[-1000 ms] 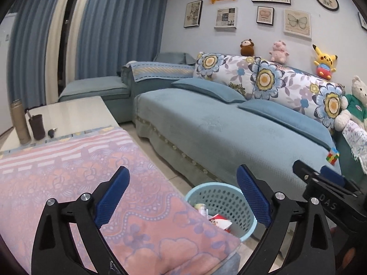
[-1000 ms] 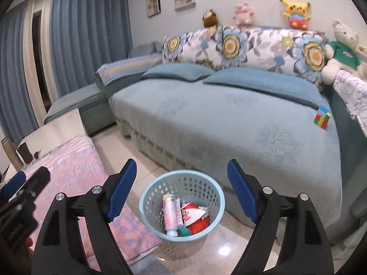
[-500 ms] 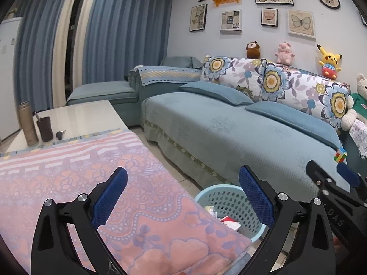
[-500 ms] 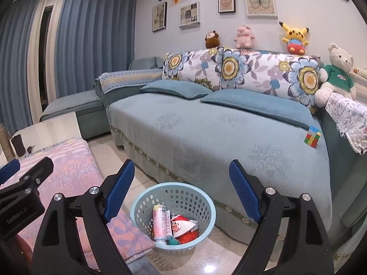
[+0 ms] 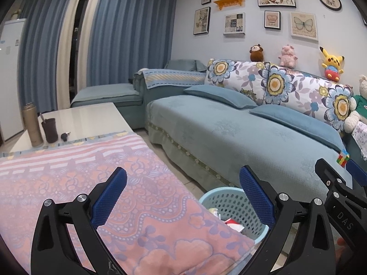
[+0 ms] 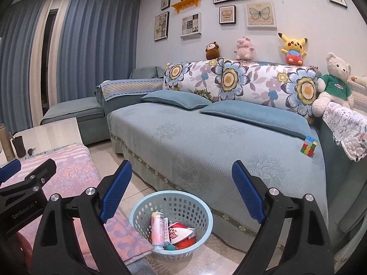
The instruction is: Collect trash
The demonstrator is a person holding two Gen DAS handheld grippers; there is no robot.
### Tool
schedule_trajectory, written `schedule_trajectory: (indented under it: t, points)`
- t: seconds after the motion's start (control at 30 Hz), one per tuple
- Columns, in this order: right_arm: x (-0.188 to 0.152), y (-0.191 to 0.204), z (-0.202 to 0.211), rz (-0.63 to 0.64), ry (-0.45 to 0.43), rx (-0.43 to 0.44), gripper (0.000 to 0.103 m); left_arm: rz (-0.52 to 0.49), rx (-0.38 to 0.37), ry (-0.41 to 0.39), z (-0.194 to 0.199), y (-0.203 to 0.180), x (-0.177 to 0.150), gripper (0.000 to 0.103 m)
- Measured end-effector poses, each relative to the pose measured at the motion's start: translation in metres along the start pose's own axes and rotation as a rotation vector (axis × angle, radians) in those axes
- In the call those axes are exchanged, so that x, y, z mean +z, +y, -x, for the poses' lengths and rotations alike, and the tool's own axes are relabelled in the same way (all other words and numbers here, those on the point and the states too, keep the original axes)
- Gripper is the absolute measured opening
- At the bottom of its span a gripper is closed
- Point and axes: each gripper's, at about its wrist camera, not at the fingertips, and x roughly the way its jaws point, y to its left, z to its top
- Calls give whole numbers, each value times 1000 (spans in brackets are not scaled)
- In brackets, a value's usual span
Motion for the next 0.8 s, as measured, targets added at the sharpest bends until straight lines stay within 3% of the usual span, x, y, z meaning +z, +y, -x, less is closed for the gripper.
schedule_trajectory:
  t: [0.8]
  points:
    - [-1,-7,-3,-15,20,9,87,7,-3,1,0,1,0,95]
